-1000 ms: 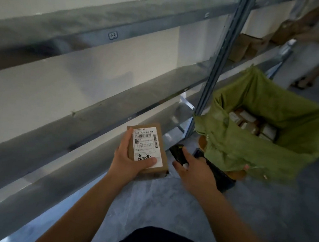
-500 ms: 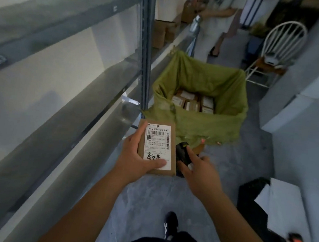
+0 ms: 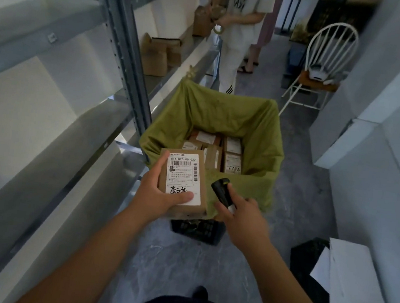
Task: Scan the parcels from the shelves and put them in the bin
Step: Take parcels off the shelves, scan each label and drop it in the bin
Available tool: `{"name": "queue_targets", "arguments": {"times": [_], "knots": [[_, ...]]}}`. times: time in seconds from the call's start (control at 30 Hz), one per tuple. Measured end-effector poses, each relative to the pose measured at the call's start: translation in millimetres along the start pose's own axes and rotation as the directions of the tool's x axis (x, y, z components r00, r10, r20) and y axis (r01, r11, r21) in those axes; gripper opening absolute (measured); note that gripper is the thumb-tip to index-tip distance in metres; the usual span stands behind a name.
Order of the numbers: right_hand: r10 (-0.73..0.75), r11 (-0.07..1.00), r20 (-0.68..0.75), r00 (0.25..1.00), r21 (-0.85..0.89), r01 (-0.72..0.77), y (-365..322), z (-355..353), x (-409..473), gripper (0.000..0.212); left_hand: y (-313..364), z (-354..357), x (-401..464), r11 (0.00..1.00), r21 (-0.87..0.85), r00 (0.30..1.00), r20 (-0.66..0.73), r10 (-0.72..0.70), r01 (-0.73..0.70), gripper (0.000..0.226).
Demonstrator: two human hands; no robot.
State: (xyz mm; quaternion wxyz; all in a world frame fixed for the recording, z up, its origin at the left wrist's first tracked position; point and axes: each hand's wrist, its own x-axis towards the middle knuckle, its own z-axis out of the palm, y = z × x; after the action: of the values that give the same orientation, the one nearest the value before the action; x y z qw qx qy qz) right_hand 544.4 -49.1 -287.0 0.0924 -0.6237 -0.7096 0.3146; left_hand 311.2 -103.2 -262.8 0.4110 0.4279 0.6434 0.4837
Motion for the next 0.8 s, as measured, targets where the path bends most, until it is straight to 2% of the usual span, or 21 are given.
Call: {"name": "queue_targets", "arguments": {"times": [0.17, 0.37, 0.5, 0.67, 0.8], "knots": [[-0.013, 0.999, 0.024, 1.0, 0.053, 0.012, -3.8, -26.3, 60.7, 0.071, 7.6, 22.0, 51.7, 0.999, -0.021, 0.998, -0.051, -0.027, 0.026, 0.114], [-0.046, 0.995, 0.03, 0.999, 0.092, 0.043, -16.7, -44.3, 120.7, 0.07, 16.0, 12.8, 106.6, 0.994, -0.01, 0.988, -0.108, -0.108, 0.107, 0.118], [-0.001, 0.997, 0.05, 0.999, 0.075, -0.003, -22.0, -45.5, 160.6, 0.071, 15.6, 10.3, 154.3, 0.979, -0.091, 0.974, -0.12, -0.194, 0.184, 0.116], [0.056, 0.998, 0.046, 0.997, 0.012, -0.057, -25.9, -46.5, 213.0, 0.069, 2.4, 13.4, 232.5, 0.951, -0.163, 0.963, -0.016, -0.268, 0.262, 0.111], [0.14, 0.99, 0.056, 0.989, -0.026, -0.139, -23.8, -48.5, 250.1, 0.071, -13.7, 20.1, 293.9, 0.932, -0.145, 0.943, 0.069, -0.327, 0.333, 0.113]]}}
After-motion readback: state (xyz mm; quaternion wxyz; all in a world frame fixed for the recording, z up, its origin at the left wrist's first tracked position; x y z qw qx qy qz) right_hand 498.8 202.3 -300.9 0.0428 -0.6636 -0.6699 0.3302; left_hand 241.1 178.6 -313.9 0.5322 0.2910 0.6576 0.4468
